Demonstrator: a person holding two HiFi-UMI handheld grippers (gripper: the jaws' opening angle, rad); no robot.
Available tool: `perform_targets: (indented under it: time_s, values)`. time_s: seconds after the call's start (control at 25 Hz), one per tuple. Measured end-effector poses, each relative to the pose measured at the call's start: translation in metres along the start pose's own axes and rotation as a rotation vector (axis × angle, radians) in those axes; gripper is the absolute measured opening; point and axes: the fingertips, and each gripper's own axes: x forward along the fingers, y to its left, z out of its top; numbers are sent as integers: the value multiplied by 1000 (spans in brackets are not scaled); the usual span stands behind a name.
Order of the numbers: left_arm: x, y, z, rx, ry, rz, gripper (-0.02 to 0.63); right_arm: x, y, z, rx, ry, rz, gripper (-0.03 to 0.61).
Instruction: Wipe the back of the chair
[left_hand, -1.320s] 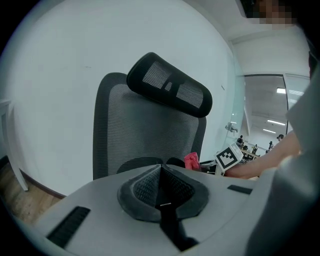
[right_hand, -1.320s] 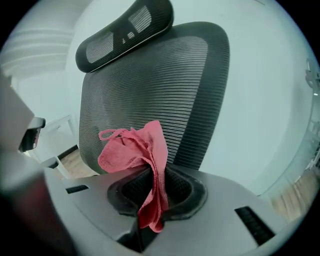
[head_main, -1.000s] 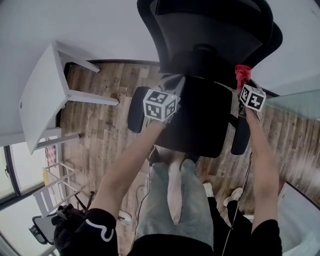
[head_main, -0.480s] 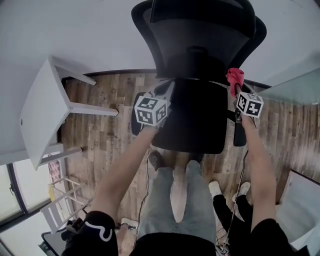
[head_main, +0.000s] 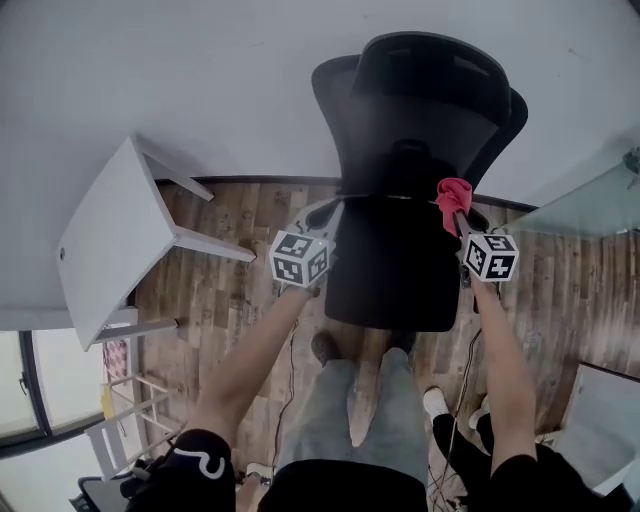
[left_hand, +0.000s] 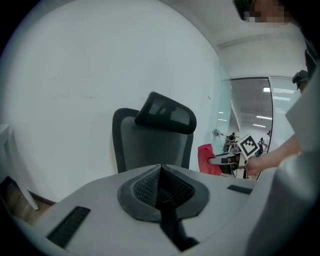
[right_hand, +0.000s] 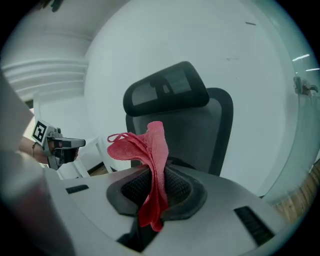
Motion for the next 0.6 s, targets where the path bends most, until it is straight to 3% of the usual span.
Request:
perform_targets:
  time_s: [0.28,0.48,0.6]
  values:
    - [-61,-1,55,11,-96,7,25,-39,68,58,-20,-88,33,71]
    - [-92,-9,95,20,-179,-34,24,-65,96,101,-23,-155,17,71]
    - [-114,-14,115,14,-226,-57,23,-83,122,120,-86,-172,10,71]
